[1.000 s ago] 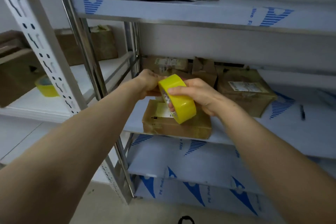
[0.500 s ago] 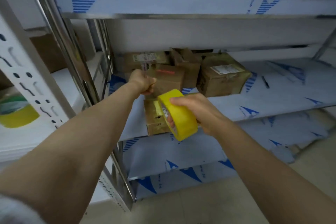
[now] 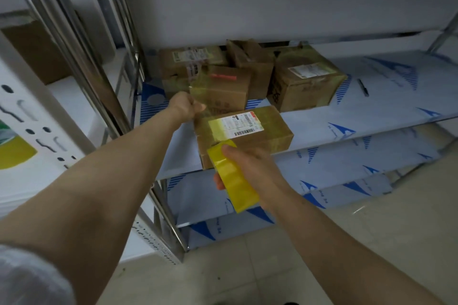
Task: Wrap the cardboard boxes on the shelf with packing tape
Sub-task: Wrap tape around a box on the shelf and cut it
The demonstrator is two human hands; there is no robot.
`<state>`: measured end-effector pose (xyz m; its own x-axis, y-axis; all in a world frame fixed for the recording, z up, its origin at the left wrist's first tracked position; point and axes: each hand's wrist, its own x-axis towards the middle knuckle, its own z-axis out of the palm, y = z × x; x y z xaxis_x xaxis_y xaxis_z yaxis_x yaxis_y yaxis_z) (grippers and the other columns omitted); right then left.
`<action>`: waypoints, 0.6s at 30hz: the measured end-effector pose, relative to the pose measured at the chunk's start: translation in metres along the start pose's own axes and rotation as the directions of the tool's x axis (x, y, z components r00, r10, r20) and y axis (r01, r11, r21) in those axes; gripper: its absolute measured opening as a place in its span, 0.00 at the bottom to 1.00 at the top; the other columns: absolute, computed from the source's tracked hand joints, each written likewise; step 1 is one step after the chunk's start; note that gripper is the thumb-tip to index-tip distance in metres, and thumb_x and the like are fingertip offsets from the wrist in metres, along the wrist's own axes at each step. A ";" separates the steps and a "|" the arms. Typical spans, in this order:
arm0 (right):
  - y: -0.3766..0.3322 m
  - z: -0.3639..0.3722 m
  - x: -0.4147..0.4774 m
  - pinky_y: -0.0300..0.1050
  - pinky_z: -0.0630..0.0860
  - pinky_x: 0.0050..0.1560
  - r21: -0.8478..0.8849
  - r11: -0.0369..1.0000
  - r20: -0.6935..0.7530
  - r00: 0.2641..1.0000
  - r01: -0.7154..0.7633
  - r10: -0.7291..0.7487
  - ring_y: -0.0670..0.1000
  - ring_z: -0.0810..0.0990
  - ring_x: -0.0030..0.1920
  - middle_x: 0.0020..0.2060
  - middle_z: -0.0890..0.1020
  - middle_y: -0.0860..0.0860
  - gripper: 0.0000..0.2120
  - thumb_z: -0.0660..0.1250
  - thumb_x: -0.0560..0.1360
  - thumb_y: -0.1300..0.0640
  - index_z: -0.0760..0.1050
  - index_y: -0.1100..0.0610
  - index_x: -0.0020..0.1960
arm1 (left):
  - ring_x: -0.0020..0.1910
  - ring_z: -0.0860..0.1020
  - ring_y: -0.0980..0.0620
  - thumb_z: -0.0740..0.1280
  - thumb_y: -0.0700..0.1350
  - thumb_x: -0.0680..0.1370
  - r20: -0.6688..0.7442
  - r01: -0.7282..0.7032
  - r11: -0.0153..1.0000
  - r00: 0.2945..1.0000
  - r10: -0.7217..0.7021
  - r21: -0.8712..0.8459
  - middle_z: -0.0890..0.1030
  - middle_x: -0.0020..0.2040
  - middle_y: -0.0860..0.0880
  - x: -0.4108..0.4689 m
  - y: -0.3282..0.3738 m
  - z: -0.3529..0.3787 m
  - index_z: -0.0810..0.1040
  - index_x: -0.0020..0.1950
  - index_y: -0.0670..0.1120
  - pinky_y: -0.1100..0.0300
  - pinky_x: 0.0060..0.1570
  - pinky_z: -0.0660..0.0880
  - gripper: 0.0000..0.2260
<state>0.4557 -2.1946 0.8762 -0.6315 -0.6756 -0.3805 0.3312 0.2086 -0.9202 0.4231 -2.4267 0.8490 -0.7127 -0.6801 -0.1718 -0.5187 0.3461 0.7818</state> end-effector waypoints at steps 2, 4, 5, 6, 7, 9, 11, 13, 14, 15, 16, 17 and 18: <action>0.003 0.003 0.002 0.42 0.79 0.32 0.017 1.000 -0.020 1.000 -0.001 0.001 0.55 0.79 0.29 0.32 0.82 0.60 0.09 0.64 0.78 0.55 0.77 0.59 0.42 | 0.50 0.78 0.46 0.68 0.44 0.77 0.002 -0.017 1.000 1.000 0.017 0.002 0.78 0.47 0.44 0.002 0.001 0.002 0.77 0.43 0.40 0.53 0.58 0.74 0.08; 0.006 0.006 0.005 0.44 0.80 0.33 0.022 1.000 -0.029 1.000 -0.009 0.009 0.55 0.80 0.30 0.32 0.82 0.60 0.11 0.64 0.78 0.54 0.77 0.58 0.40 | 0.49 0.76 0.49 0.68 0.43 0.78 0.000 -0.028 0.999 1.000 0.028 0.018 0.77 0.47 0.45 0.004 0.001 0.003 0.75 0.37 0.43 0.58 0.54 0.72 0.10; 0.007 0.007 0.007 0.44 0.80 0.33 0.017 1.000 -0.035 0.999 -0.014 0.014 0.55 0.80 0.30 0.32 0.82 0.59 0.11 0.64 0.78 0.54 0.77 0.58 0.40 | 0.49 0.74 0.50 0.67 0.42 0.78 0.003 -0.028 0.999 1.000 0.028 0.034 0.77 0.47 0.46 0.006 0.001 0.004 0.73 0.35 0.45 0.60 0.51 0.70 0.12; 0.009 0.007 0.009 0.43 0.80 0.33 0.015 1.000 -0.041 0.999 -0.018 0.018 0.55 0.80 0.30 0.32 0.82 0.59 0.12 0.64 0.78 0.54 0.77 0.59 0.40 | 0.49 0.74 0.51 0.67 0.42 0.78 0.001 -0.030 0.999 1.000 0.030 0.041 0.77 0.47 0.46 0.007 0.000 0.006 0.72 0.34 0.46 0.61 0.50 0.69 0.13; 0.010 0.008 0.011 0.43 0.80 0.33 0.016 1.000 -0.048 0.999 -0.022 0.022 0.55 0.80 0.30 0.32 0.82 0.59 0.12 0.65 0.78 0.53 0.77 0.59 0.40 | 0.48 0.73 0.51 0.67 0.42 0.78 -0.002 -0.034 0.998 0.999 0.034 0.044 0.76 0.47 0.46 0.009 -0.001 0.007 0.71 0.33 0.47 0.61 0.49 0.68 0.13; 0.010 0.011 0.014 0.44 0.80 0.33 0.014 0.999 -0.057 0.998 -0.033 0.034 0.56 0.80 0.30 0.32 0.82 0.60 0.12 0.65 0.78 0.53 0.77 0.59 0.41 | 0.48 0.74 0.51 0.68 0.42 0.78 0.000 -0.038 0.998 0.999 0.038 0.050 0.76 0.46 0.45 0.011 -0.002 0.008 0.71 0.33 0.47 0.61 0.50 0.69 0.14; 0.012 0.012 0.017 0.44 0.80 0.35 0.008 0.999 -0.060 0.997 -0.039 0.039 0.57 0.80 0.31 0.34 0.83 0.61 0.13 0.64 0.78 0.52 0.77 0.58 0.40 | 0.49 0.76 0.48 0.68 0.42 0.77 -0.003 -0.037 0.998 0.999 0.037 0.051 0.77 0.46 0.45 0.014 -0.004 0.009 0.72 0.33 0.46 0.59 0.53 0.71 0.13; 0.014 0.014 0.020 0.43 0.79 0.33 0.015 0.999 -0.068 0.996 -0.051 0.051 0.57 0.80 0.31 0.34 0.83 0.61 0.13 0.64 0.78 0.52 0.77 0.58 0.39 | 0.54 0.78 0.45 0.68 0.42 0.77 -0.005 -0.039 0.998 0.999 0.039 0.041 0.79 0.47 0.43 0.017 -0.006 0.009 0.77 0.38 0.42 0.56 0.56 0.72 0.09; 0.014 0.015 0.021 0.42 0.79 0.32 0.017 0.998 -0.072 0.996 -0.061 0.062 0.57 0.80 0.31 0.34 0.83 0.61 0.13 0.64 0.78 0.52 0.77 0.58 0.40 | 0.55 0.78 0.45 0.68 0.42 0.77 -0.006 -0.038 0.999 0.999 0.038 0.038 0.81 0.50 0.41 0.018 -0.007 0.009 0.80 0.43 0.39 0.56 0.57 0.72 0.07; 0.015 0.016 0.023 0.42 0.79 0.31 0.017 0.997 -0.076 0.994 -0.071 0.072 0.57 0.80 0.31 0.34 0.83 0.61 0.12 0.65 0.78 0.52 0.78 0.59 0.41 | 0.56 0.78 0.45 0.69 0.42 0.77 -0.007 -0.036 0.999 0.999 0.036 0.032 0.81 0.52 0.41 0.020 -0.008 0.008 0.81 0.48 0.37 0.56 0.58 0.73 0.08; 0.015 0.017 0.024 0.41 0.79 0.31 0.017 0.997 -0.080 0.993 -0.080 0.082 0.56 0.80 0.31 0.34 0.83 0.61 0.12 0.65 0.78 0.51 0.78 0.60 0.43 | 0.57 0.78 0.45 0.69 0.42 0.77 -0.008 -0.034 0.999 0.999 0.034 0.026 0.81 0.54 0.41 0.021 -0.010 0.008 0.81 0.51 0.36 0.56 0.59 0.73 0.09; 0.016 0.017 0.026 0.41 0.79 0.30 0.015 0.996 -0.083 0.993 -0.087 0.088 0.56 0.80 0.31 0.34 0.83 0.61 0.12 0.65 0.78 0.51 0.78 0.60 0.44 | 0.57 0.78 0.45 0.69 0.42 0.77 -0.006 -0.033 0.999 0.999 0.033 0.024 0.82 0.54 0.41 0.023 -0.011 0.009 0.81 0.52 0.36 0.55 0.60 0.73 0.10; 0.016 0.017 0.028 0.41 0.79 0.30 0.014 0.996 -0.086 0.992 -0.090 0.091 0.56 0.80 0.31 0.34 0.83 0.61 0.12 0.65 0.78 0.51 0.78 0.60 0.44 | 0.57 0.78 0.45 0.69 0.42 0.76 -0.006 -0.038 0.999 0.999 0.038 0.022 0.82 0.54 0.41 0.024 -0.013 0.010 0.81 0.52 0.35 0.54 0.61 0.73 0.10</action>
<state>0.4557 -2.2219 0.8523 -0.6568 -0.5903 -0.4692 0.3964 0.2590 -0.8808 0.4078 -2.4412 0.8291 -0.7292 -0.6701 -0.1386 -0.5016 0.3857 0.7744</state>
